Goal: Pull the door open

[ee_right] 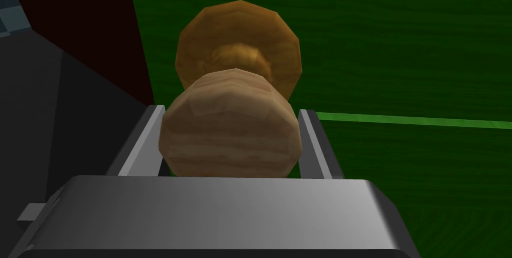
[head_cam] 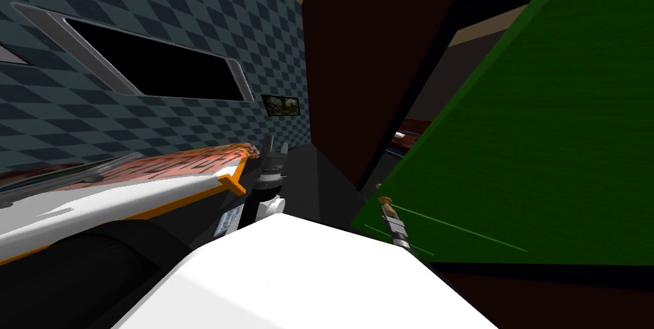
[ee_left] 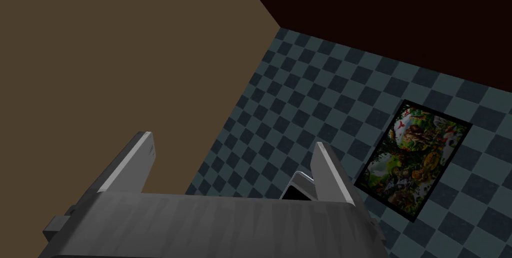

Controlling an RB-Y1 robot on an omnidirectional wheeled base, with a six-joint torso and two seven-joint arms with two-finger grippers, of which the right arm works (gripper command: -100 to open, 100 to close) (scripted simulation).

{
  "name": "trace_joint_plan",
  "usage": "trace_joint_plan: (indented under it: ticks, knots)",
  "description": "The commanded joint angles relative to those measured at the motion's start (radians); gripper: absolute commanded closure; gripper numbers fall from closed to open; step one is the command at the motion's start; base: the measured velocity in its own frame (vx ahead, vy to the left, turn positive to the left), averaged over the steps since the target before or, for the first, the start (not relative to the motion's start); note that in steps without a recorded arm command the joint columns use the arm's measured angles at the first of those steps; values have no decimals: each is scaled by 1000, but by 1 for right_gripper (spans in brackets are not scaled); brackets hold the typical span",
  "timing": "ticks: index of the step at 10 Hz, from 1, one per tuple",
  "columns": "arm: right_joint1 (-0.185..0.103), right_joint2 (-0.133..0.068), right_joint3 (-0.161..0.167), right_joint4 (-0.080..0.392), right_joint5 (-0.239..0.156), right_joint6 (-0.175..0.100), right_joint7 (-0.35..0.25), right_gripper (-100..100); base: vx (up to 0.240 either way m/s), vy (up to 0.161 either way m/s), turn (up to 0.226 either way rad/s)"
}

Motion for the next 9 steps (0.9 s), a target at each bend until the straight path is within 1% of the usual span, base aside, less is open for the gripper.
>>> trace_joint_plan:
  ticks: [1, 5, 6, 7, 8, 9]
  knots:
    - [14, -16, 18, -1, 8, -27, -19, 100, -230, -48, 126]
    - [42, -53, 56, 3, 25, -82, -63, 100, -199, -46, 107]
    - [41, -47, 51, -4, 23, -64, -52, 100, -89, -16, 22]
    - [50, -56, 65, 8, 30, -88, -67, 100, -154, -40, 152]
    - [51, -59, 68, 10, 31, -95, -71, 100, -210, -64, 168]
    - [57, -67, 77, 20, 36, -117, -83, 100, -210, -81, 159]
